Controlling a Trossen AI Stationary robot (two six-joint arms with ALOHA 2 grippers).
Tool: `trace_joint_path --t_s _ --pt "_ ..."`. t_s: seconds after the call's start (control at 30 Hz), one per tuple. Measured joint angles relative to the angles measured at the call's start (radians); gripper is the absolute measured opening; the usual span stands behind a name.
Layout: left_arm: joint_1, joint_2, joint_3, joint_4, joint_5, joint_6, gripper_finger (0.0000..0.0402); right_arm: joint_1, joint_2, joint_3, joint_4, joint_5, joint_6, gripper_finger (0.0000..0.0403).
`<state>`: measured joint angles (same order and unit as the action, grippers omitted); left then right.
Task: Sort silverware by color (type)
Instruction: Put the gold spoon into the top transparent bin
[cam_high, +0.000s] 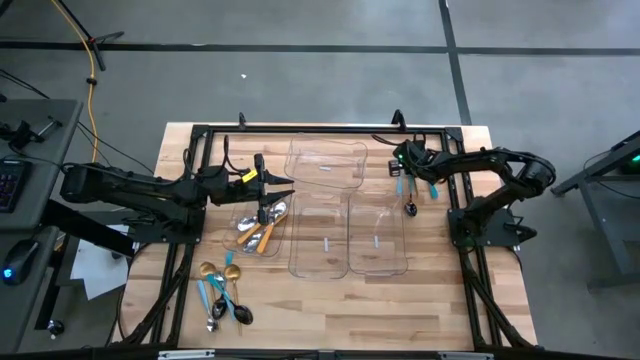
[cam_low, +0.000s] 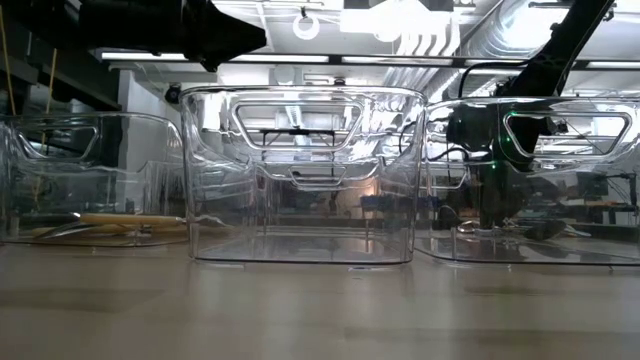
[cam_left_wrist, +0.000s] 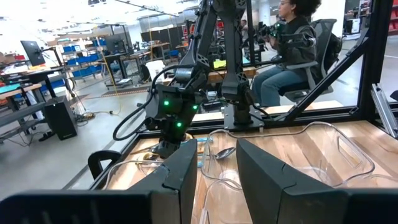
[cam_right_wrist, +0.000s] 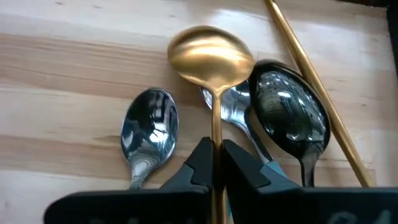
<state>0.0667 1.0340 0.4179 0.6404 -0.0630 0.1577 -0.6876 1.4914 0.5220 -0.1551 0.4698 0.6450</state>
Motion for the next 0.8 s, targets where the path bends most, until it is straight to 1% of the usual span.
trace_joint_path --t_s 0.13,0.3,0.43,0.67,0.8 --pt "0.0 0.0 0.0 0.0 0.0 0.0 0.0104 0.0 -0.013 0.0 0.024 -0.001 -0.026 0.0006" --pt "0.0 0.0 0.0 -0.001 0.0 0.0 0.0104 0.02 -0.067 0.0 0.032 0.001 -0.051 0.0006" --pt "0.0 0.0 0.0 -0.012 0.0 0.0 0.0104 0.049 -0.127 0.0 0.024 0.033 -0.078 0.0005" --pt "0.0 0.0 0.0 -0.022 0.0 0.0 0.0104 0.134 -0.285 0.0 0.055 0.103 -0.157 0.0004" --pt "0.0 0.0 0.0 -0.023 0.0 0.0 0.0104 0.216 -0.35 0.0 0.169 0.1 -0.244 0.0004"
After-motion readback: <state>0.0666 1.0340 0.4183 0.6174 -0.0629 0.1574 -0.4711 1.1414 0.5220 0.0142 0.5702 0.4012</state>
